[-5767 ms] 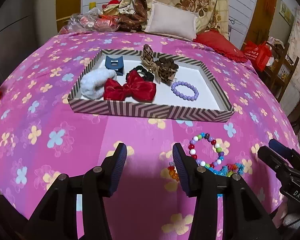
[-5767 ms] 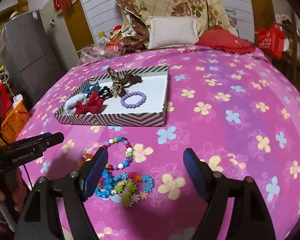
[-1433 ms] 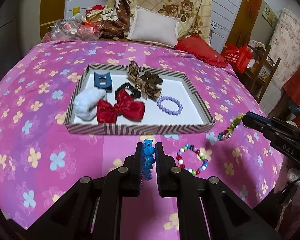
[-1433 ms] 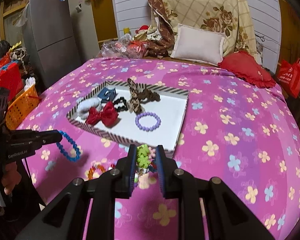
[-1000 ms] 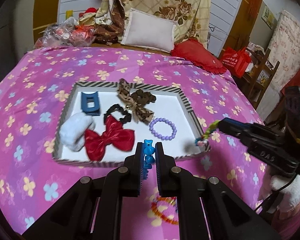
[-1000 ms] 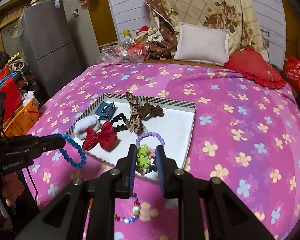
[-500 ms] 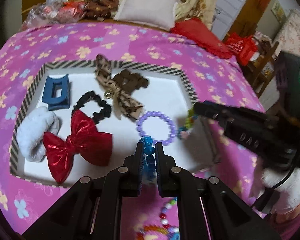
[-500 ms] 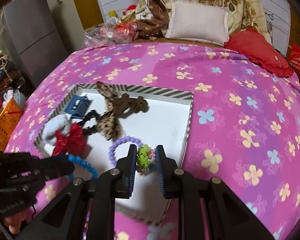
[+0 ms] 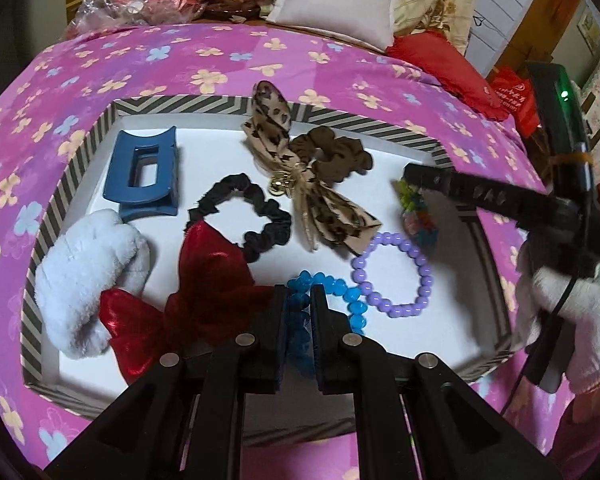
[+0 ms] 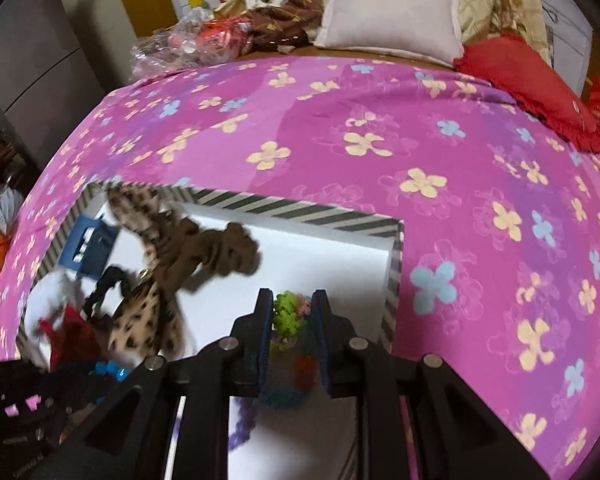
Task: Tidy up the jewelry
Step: 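Carry the blue bracelet into the tray with the left tool while the right places the green bracelet, then move both tools back to the last two bracelets beside the tray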
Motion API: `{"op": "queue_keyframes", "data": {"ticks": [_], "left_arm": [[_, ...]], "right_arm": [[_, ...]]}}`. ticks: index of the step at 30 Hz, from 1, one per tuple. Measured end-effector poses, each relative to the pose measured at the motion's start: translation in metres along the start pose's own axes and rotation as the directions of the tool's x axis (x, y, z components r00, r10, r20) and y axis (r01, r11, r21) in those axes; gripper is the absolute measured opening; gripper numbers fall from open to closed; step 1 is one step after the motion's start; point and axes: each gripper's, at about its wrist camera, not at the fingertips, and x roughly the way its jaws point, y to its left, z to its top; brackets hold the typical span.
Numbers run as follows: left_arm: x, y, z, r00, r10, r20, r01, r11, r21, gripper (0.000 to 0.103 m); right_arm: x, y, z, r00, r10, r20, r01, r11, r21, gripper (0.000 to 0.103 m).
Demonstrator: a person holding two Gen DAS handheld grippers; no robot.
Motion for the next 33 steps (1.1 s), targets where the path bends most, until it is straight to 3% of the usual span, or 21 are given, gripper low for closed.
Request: {"op": "queue_keyframes", "data": {"ticks": [4,8,19,23,33], "left_arm": [[0.001,0.006,0.000,1.000,-0.011,0.006,0.012,1.000,-0.025,0.010],[-0.002,0.012,0.000,0.999,-0.034,0.012,0.035,0.998,-0.056,0.030],[-0.038,-0.002,-0.018,0.995,0.036,0.091,-0.036,0.999,0.008,0.032],[-0.050,-0.004,-0.029,0.992,0.050,0.112,-0.051,0.999,0.011,0.032],[-0.076,-0.020,-0.066,0.985,0.080,0.154,-0.088,0.995,0.051,0.032]], "right_arm": [[-0.016,-0.010,-0.002,0.997,0.052,0.050,-0.054,0.998,0.042,0.039],[-0.035,-0.013,-0.010,0.996,0.054,0.073,-0.057,0.998,0.039,0.043],[-0.067,0.010,-0.056,0.989,0.119,0.086,-0.120,0.993,-0.002,0.045],[-0.083,0.023,-0.078,0.991,0.102,0.086,-0.100,0.995,-0.029,0.052],[-0.121,0.034,-0.132,0.992,0.081,0.099,-0.079,0.997,-0.024,0.055]]}}
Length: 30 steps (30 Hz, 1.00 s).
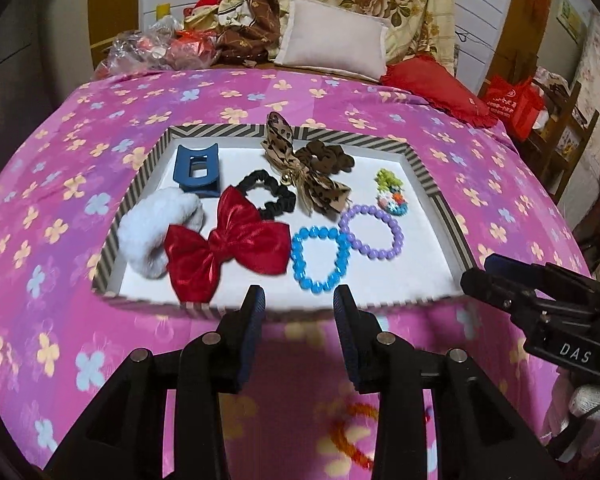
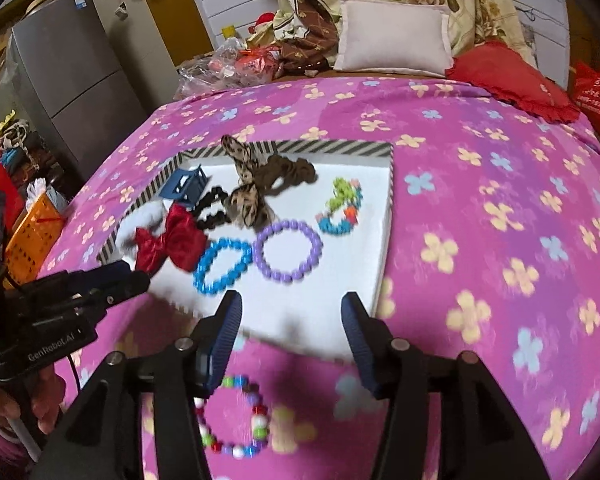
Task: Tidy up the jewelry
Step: 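Move both tools back to the last two bracelets beside the tray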
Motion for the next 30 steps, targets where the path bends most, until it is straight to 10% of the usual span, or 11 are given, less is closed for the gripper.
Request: {"op": "queue_keyframes", "data": {"ticks": [30], "left_arm": [[-0.035,0.010,-0.071,0.996,-0.041,-0.078,0.037,0.998,-0.057,0.033]], "right_arm": [[-0.044,0.014,-0.089,0.999,-0.036,-0.012,0.036,0.999,0.019,0.061]]}}
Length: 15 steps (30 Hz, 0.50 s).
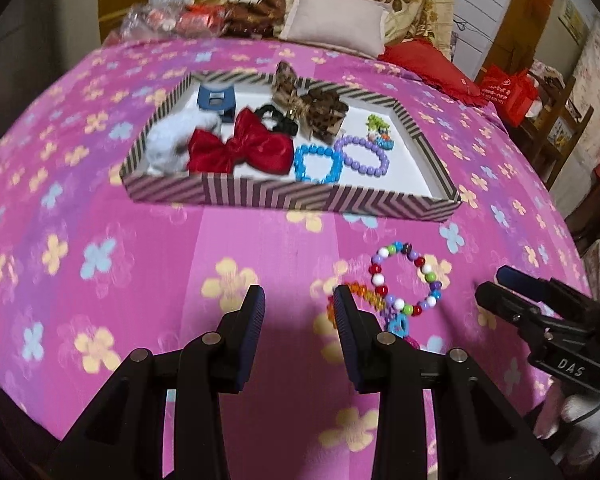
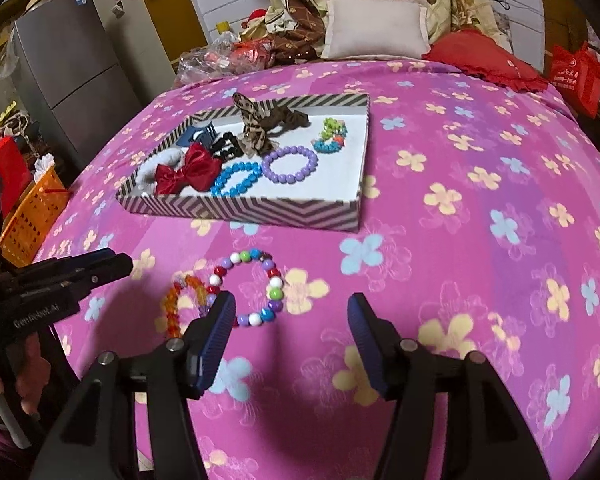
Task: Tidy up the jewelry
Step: 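Move both tools back to the last two bracelets beside the tray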
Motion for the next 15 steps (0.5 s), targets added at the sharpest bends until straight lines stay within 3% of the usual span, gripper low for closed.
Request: {"op": "queue_keyframes", "data": {"ticks": [5,11,15], "left_arm": [[0.006,0.004,-0.008,0.999,-0.009,-0.031,0.008,1.000,-0.019,0.033],[0.012,0.002,-0.012,0.999,-0.011,-0.047,0.011,1.000,-0.015,0.032],[0.015,0.002,-0.010,0.998,-0.015,-0.054,0.014,1.000,-0.015,0.033]], "right_arm": [[0.010,0.007,-0.005,1.000,0.000,-0.010,0.000,1.000,-0.023,0.061],[0.037,0.023,0.001,0.996,-0.081,-0.023,0.078,0.991,-0.111,0.060],[0.056,0.029,0.004,0.992,-0.124,-0.034,0.116,0.977,-0.182,0.043]]}}
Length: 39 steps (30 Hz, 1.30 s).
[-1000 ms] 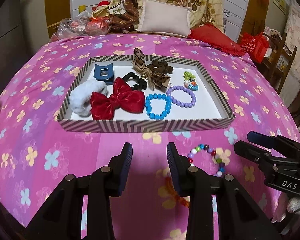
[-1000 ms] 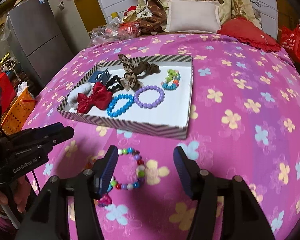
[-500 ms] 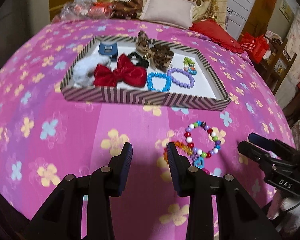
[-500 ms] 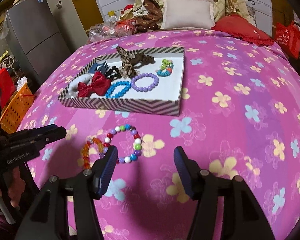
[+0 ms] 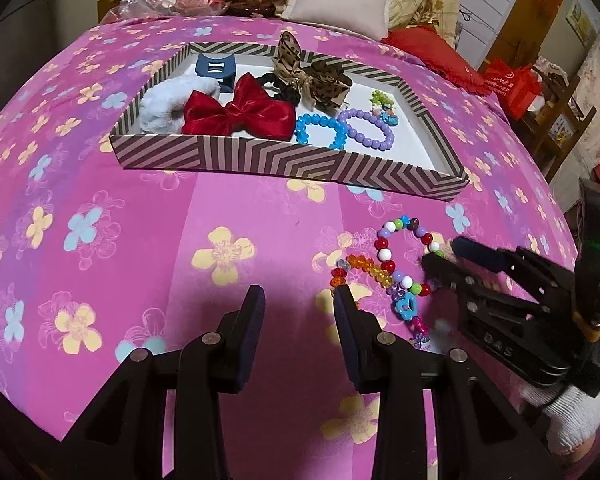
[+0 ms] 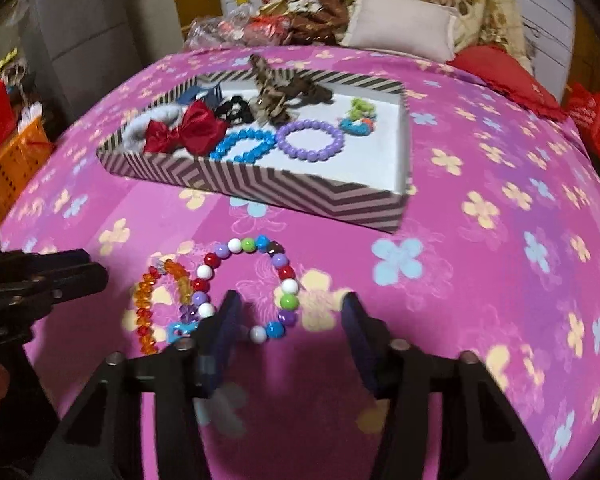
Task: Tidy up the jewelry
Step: 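Move both tools back to the last two bracelets beside the tray, then grasp the orange heart bracelet with the left tool while the right grasps the multicolour bead bracelet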
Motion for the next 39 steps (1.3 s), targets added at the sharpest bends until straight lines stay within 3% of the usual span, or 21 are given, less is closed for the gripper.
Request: {"op": "queue_keyframes", "data": {"ticks": [3,8,11,29,33,34,35,39], "left_arm": [[0.001,0.001,0.001,1.000,-0.002,-0.003,0.002,1.000,-0.002,0.033],[0.009,-0.003,0.002,1.000,-0.011,-0.018,0.011,1.000,0.001,0.034],[0.016,-0.011,0.002,0.999,-0.010,-0.031,0.011,1.000,0.017,0.034],[0.032,-0.037,0.005,0.998,0.045,-0.043,-0.041,0.994,0.099,0.035],[0.033,-0.040,0.004,0.997,0.065,-0.031,-0.061,0.990,0.125,0.035],[0.033,-0.041,0.004,0.997,0.068,-0.027,-0.064,0.990,0.129,0.031],[0.033,-0.041,0.003,0.997,0.070,-0.019,-0.067,0.989,0.133,0.020],[0.034,-0.040,0.004,0.998,0.055,-0.011,-0.052,0.988,0.148,0.007]], "right_arm": [[0.000,-0.005,0.000,0.999,-0.036,0.003,0.036,0.999,-0.032,0.035],[-0.007,-0.035,-0.007,0.995,-0.098,0.003,0.098,0.995,-0.008,0.034],[-0.009,-0.049,-0.011,0.998,-0.058,0.011,0.058,0.997,0.041,0.035],[-0.005,-0.048,-0.011,0.997,-0.054,0.046,0.054,0.999,0.005,0.036],[-0.005,-0.041,-0.010,0.999,-0.036,0.038,0.038,0.999,-0.038,0.020],[-0.005,-0.039,-0.010,0.999,-0.033,0.035,0.035,0.998,-0.049,0.017],[-0.005,-0.036,-0.009,0.999,-0.032,0.032,0.034,0.997,-0.063,0.013],[-0.005,-0.032,-0.007,1.000,-0.019,0.014,0.020,0.996,-0.082,0.009]]}}
